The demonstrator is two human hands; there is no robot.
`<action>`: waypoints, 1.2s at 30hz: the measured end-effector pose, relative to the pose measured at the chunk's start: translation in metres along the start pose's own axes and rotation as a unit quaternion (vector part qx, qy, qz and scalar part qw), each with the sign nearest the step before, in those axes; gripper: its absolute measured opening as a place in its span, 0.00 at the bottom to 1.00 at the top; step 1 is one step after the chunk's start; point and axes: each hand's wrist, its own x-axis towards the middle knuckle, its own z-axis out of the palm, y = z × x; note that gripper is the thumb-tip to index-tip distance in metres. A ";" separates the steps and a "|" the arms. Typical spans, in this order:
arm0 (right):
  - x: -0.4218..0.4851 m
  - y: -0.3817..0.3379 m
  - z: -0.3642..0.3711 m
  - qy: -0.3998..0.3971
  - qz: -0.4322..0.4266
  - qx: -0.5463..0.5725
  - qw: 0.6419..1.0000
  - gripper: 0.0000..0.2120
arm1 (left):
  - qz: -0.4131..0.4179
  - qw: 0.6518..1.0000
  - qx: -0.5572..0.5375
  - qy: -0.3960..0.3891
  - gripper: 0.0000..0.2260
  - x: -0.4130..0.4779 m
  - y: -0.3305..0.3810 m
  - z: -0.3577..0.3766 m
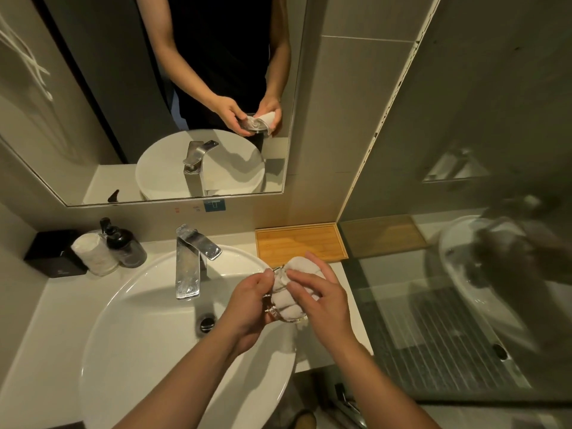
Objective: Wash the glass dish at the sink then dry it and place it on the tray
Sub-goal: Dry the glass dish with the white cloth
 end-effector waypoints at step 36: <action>0.006 -0.002 -0.018 -0.063 -0.024 -0.023 0.998 0.13 | -0.056 0.989 0.107 -0.089 0.11 -0.002 0.025 -0.008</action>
